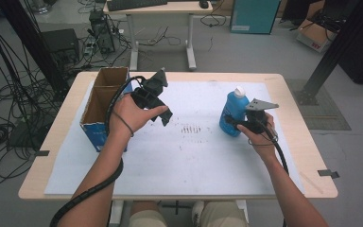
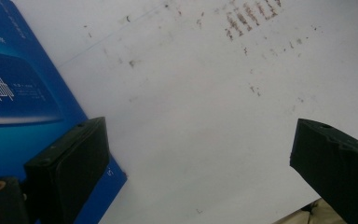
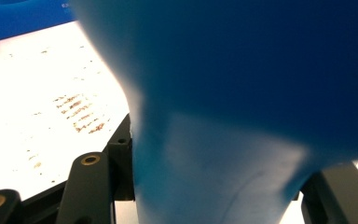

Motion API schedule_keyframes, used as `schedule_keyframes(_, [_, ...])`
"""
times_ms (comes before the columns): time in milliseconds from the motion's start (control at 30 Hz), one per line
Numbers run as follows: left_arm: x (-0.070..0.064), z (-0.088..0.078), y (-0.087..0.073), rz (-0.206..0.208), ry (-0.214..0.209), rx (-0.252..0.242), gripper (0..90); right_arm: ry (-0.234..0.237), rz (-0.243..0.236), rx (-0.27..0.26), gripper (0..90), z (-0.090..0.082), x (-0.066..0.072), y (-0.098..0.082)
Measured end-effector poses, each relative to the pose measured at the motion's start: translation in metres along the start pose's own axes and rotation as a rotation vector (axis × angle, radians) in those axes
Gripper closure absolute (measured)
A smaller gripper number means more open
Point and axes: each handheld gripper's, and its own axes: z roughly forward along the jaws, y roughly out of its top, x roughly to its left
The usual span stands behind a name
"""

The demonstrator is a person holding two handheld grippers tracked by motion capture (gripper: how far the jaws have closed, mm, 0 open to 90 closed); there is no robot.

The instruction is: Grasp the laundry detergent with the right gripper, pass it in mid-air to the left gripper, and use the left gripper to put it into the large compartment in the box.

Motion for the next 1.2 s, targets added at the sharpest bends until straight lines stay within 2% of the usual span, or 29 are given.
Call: schedule_keyframes(1200, [-0.0015,-0.0042,-0.0002,0.005,0.005,-0.006,5.2,-0.002,0.009,0.002,42.9,-0.0002,0.0003,0.0002])
